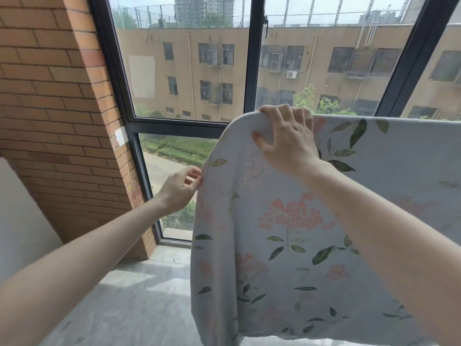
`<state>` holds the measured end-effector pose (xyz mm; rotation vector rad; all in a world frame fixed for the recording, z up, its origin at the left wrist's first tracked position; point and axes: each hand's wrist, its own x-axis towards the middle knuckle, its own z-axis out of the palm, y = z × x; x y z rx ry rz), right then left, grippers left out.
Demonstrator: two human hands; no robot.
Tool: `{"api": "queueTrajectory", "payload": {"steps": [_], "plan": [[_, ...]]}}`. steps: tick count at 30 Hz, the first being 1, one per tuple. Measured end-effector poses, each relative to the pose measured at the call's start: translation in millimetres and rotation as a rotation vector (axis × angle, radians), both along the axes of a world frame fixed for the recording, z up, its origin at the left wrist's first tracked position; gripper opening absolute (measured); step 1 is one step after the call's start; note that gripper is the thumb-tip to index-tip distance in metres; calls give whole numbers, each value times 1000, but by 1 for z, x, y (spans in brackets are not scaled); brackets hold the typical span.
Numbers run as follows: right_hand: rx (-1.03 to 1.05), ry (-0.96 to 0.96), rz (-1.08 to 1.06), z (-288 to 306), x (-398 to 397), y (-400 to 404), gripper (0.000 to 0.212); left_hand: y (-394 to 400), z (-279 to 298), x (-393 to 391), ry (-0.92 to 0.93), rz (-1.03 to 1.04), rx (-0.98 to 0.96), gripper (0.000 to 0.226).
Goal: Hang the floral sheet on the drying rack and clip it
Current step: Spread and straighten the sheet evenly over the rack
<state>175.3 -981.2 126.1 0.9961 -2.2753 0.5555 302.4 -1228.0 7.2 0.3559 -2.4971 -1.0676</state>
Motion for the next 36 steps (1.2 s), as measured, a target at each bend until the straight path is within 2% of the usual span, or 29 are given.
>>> {"api": "queueTrajectory", "payload": {"steps": [2, 5, 10, 13, 16, 18, 23, 29, 30, 32, 36], "plan": [[0, 11, -6, -1, 1, -3, 52, -2, -8, 6, -2, -1, -144, 7], [-6, 13, -16, -1, 3, -5, 51, -11, -11, 5, -1, 34, -229, 8], [-6, 0, -28, 0, 2, -2, 49, -30, 15, -7, 44, 132, -205, 12], [-2, -3, -28, 1, 4, -2, 49, -22, 35, -21, 31, 102, -161, 20], [4, 0, -34, 1, 4, -4, 50, -10, 45, -33, 45, 9, -71, 16], [9, 2, -41, 2, 3, -2, 50, -6, 44, -37, 80, -19, 58, 22], [13, 19, -26, 0, 3, 1, 50, -7, 31, -33, 235, 22, 281, 37], [17, 30, -16, -1, 3, -6, 53, -11, 42, -46, 458, 130, 504, 29], [17, 32, -17, -1, 3, -6, 53, -13, 47, -51, 434, 141, 487, 29], [22, 37, -21, -2, 2, -7, 54, -17, 54, -60, 266, 119, 389, 26], [41, 40, -31, -3, -1, -6, 56, -22, 57, -70, -277, -37, 224, 23]]}}
